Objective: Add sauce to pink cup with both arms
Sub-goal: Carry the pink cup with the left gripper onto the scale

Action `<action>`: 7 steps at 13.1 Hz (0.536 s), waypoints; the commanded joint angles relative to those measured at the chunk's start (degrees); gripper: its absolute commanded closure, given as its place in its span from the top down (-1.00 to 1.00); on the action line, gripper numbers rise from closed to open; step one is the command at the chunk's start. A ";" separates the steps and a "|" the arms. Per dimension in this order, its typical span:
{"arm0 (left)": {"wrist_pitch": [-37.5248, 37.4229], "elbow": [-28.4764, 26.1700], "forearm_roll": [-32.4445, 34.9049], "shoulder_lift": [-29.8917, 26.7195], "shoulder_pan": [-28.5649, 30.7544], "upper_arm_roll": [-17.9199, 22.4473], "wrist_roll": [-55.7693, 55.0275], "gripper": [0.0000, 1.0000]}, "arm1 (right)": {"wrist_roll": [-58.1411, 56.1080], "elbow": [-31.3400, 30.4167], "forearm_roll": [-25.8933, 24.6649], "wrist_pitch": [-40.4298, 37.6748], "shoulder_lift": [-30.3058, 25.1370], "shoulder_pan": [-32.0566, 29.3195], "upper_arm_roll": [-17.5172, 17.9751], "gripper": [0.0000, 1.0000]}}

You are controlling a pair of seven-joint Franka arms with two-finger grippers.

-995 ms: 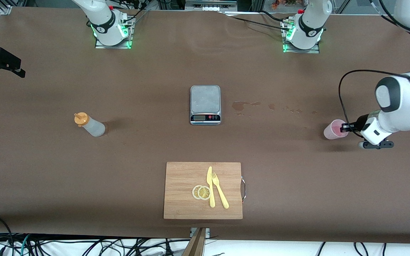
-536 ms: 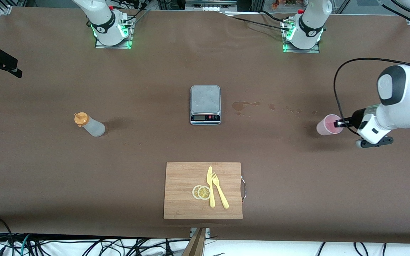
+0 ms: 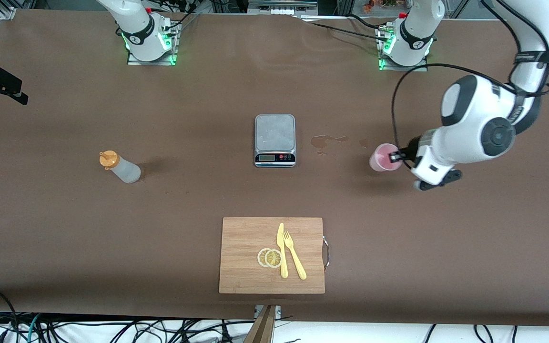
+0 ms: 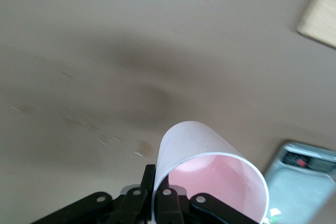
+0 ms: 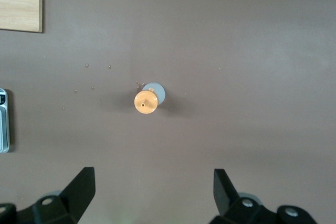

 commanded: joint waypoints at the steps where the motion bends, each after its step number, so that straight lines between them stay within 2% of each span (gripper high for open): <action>1: 2.34 -0.15 -4.45 1.35 -3.03 -2.97 -3.74 -1.00 | -0.24 0.76 -0.25 0.23 0.65 -0.77 0.14 1.00; 4: 9.26 -2.69 -5.08 0.74 -12.51 -3.42 -13.47 -1.00 | -0.68 0.07 -0.34 -0.56 0.67 -0.51 0.23 1.00; 7: 19.19 -5.25 -4.47 2.30 -21.57 -3.33 -21.14 -1.00 | -12.85 0.41 0.10 -1.18 0.66 -0.59 -0.21 1.00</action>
